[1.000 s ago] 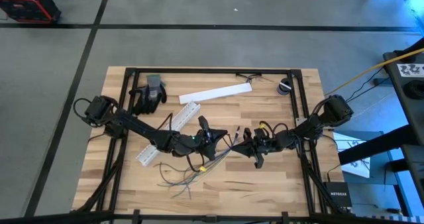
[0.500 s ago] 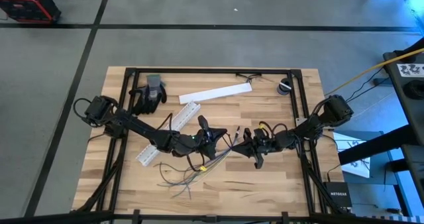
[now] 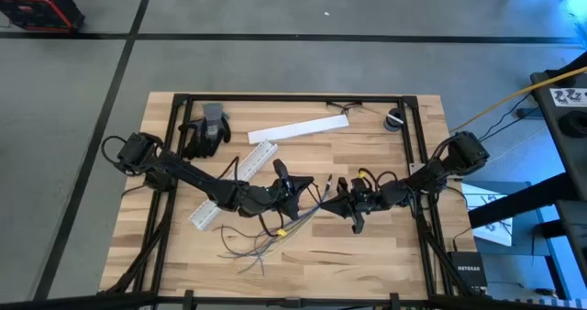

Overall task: Ziptie cables
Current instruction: Wrap the zip tie on the cables

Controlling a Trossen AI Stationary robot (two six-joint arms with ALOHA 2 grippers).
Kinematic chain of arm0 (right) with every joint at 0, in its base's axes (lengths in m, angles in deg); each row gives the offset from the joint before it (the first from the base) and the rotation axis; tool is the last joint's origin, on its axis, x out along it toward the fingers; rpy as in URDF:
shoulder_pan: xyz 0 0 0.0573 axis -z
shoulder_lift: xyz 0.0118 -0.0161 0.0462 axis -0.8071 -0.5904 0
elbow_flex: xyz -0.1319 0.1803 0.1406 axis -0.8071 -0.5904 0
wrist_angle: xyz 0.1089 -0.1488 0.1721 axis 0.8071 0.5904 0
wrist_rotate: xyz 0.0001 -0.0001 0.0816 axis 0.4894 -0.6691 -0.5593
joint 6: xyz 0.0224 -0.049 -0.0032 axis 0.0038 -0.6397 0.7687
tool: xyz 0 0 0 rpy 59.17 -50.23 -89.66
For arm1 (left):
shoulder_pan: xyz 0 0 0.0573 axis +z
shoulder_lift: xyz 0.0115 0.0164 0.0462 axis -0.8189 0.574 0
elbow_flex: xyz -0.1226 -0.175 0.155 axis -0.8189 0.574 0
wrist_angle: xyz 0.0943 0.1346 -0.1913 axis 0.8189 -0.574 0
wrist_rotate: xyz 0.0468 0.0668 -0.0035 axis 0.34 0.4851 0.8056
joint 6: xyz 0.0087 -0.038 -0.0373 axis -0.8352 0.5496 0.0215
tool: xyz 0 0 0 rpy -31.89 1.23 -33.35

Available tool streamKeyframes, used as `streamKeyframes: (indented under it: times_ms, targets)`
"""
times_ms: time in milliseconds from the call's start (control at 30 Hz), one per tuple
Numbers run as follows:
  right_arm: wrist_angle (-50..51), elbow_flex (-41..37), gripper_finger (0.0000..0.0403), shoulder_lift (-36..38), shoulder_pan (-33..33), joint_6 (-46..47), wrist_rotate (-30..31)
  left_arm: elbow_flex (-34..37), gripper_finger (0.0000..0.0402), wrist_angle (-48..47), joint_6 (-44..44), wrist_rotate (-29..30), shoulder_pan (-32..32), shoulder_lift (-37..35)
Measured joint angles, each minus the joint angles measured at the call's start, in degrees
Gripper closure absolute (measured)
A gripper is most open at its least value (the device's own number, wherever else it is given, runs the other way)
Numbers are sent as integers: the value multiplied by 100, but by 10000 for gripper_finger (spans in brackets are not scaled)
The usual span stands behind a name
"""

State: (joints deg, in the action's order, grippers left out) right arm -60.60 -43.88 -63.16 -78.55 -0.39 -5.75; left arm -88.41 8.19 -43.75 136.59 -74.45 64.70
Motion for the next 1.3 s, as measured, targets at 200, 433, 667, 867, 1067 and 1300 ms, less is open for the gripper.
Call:
streamKeyframes:
  times_ms: [200,433,667,867,1067,1300]
  targets:
    - [0,0,403,0,0,0,0,0,402,11,-17,25,-10,0]
    - [54,0,403,0,0,3,66,0,401,24,16,-107,-23,0]
    - [51,0,403,0,0,2,64,0,402,41,-26,-160,-73,0]
    - [24,0,403,0,0,0,-38,0,401,17,-25,-141,-55,0]
    - [33,0,403,0,0,0,-83,0,402,17,6,-98,19,0]
    - [42,0,403,0,0,0,-85,0,401,17,18,-93,-3,0]
